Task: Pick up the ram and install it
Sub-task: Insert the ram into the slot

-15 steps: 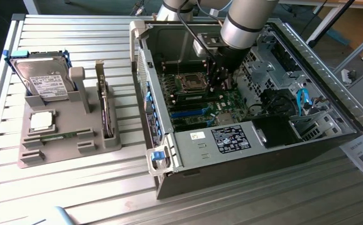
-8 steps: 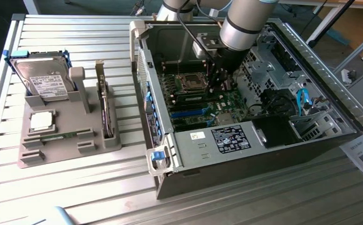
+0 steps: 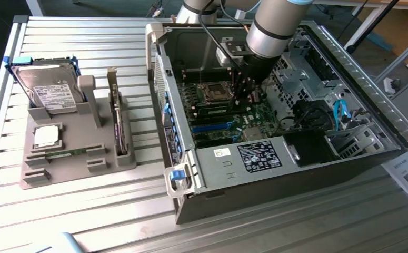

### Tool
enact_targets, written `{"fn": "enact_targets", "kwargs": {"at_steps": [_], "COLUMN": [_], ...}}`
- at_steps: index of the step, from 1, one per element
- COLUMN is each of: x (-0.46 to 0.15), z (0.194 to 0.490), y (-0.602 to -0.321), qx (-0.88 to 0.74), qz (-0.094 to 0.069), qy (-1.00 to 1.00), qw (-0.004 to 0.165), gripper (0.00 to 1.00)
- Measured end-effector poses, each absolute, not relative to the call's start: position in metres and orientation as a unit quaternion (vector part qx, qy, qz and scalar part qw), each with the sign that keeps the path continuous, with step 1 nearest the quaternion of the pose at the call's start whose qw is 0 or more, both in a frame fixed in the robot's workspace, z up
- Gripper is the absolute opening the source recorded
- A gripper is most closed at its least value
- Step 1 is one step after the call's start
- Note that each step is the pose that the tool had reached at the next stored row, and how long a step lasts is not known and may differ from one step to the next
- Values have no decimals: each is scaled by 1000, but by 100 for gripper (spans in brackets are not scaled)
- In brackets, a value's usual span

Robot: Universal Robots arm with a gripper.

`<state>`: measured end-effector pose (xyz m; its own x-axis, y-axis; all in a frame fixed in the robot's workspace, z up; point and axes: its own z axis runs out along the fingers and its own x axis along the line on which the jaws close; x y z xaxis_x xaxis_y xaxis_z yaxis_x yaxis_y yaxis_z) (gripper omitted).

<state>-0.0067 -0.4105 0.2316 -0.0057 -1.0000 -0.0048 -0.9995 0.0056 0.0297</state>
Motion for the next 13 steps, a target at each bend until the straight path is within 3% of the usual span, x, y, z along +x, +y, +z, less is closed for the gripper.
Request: {"fn": "enact_targets", "kwargs": {"at_steps": [1,3,13], "x": [-7,-7,-7], "z": [232,232,232], "y": [-410,-410,-410], "qx": [705,705,705], "qz": [-12,-12,-12], "qy": [-709,-709,-709], "qw": [9,9,9], "gripper": [13,25,25]}}
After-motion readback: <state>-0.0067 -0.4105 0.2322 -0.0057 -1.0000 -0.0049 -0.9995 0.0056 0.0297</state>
